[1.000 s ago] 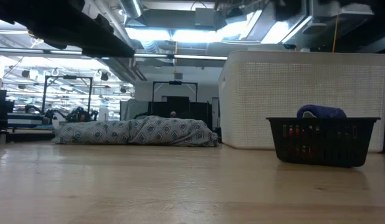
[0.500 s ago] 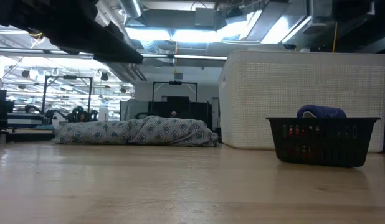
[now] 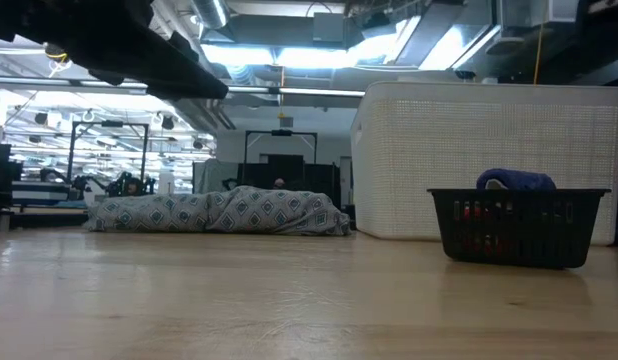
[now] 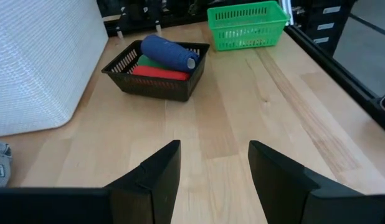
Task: Pick & place medical supplies in basket/bin
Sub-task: Put the gray patient gown into the white bin
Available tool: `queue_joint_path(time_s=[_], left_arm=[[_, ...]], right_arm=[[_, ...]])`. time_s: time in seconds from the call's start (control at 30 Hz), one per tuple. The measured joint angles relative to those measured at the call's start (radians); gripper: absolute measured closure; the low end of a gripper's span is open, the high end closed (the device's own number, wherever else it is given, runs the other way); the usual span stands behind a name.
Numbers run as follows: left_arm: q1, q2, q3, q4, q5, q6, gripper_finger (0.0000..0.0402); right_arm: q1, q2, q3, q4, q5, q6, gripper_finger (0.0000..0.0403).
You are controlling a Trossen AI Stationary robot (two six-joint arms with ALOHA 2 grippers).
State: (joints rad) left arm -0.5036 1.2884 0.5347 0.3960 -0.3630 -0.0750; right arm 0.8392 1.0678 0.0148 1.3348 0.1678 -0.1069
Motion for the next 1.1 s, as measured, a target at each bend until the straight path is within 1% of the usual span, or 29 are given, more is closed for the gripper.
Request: queue_joint_path(time_s=[0.1, 0.17, 0.27, 0.4, 0.47, 0.57, 0.6, 0.67, 0.77, 0.83, 0.9, 1.03, 1.1], left_arm=[[-0.004, 0.000, 0.000, 0.005, -0.001, 0.000, 0.0217], [-0.007, 0.000, 0.000, 0.005, -0.001, 0.000, 0.0217], [-0.011, 0.000, 0.000, 0.004, -0.001, -0.007, 0.0217], [-0.019, 0.000, 0.000, 0.005, -0.002, -0.008, 0.0217], [-0.020, 0.000, 0.000, 0.007, -0.002, -0.007, 0.0217], [-0.020, 0.000, 0.000, 0.013, -0.003, -0.006, 0.0217], [-0.019, 0.000, 0.000, 0.013, -0.004, -0.007, 0.0217], [-0.019, 0.000, 0.000, 0.013, -0.005, -0.007, 0.0217], [-0.020, 0.000, 0.000, 0.013, -0.005, -0.005, 0.0217], [-0.020, 0.000, 0.000, 0.013, -0.005, -0.005, 0.0217], [-0.019, 0.000, 0.000, 0.013, -0.006, -0.004, 0.0217], [-0.020, 0.000, 0.000, 0.016, -0.006, 0.007, 0.0217], [-0.019, 0.000, 0.000, 0.020, -0.006, 0.008, 0.0217]], right_arm=[[0.029, -0.099, 0.001, -0.030, 0.005, -0.038, 0.0213], [0.054, -0.185, -0.001, -0.125, 0.048, -0.054, 0.0213], [0.105, -0.347, 0.000, -0.243, 0.097, -0.076, 0.0213], [0.195, -0.585, 0.000, -0.410, 0.117, -0.197, 0.0213], [0.240, -0.691, 0.000, -0.521, 0.176, -0.212, 0.0213], [0.298, -0.824, 0.000, -0.683, 0.311, -0.159, 0.0213], [0.315, -0.862, 0.000, -0.730, 0.338, -0.152, 0.0213], [0.349, -0.934, 0.000, -0.790, 0.344, -0.166, 0.0213], [0.400, -1.023, 0.000, -0.883, 0.342, -0.198, 0.0213], [0.429, -1.068, 0.000, -0.948, 0.345, -0.193, 0.0213], [0.455, -1.066, 0.000, -0.990, 0.316, -0.188, 0.0213], [0.493, -1.063, 0.001, -1.017, 0.250, -0.189, 0.0213], [0.500, -1.059, 0.000, -1.056, 0.235, -0.184, 0.0213]])
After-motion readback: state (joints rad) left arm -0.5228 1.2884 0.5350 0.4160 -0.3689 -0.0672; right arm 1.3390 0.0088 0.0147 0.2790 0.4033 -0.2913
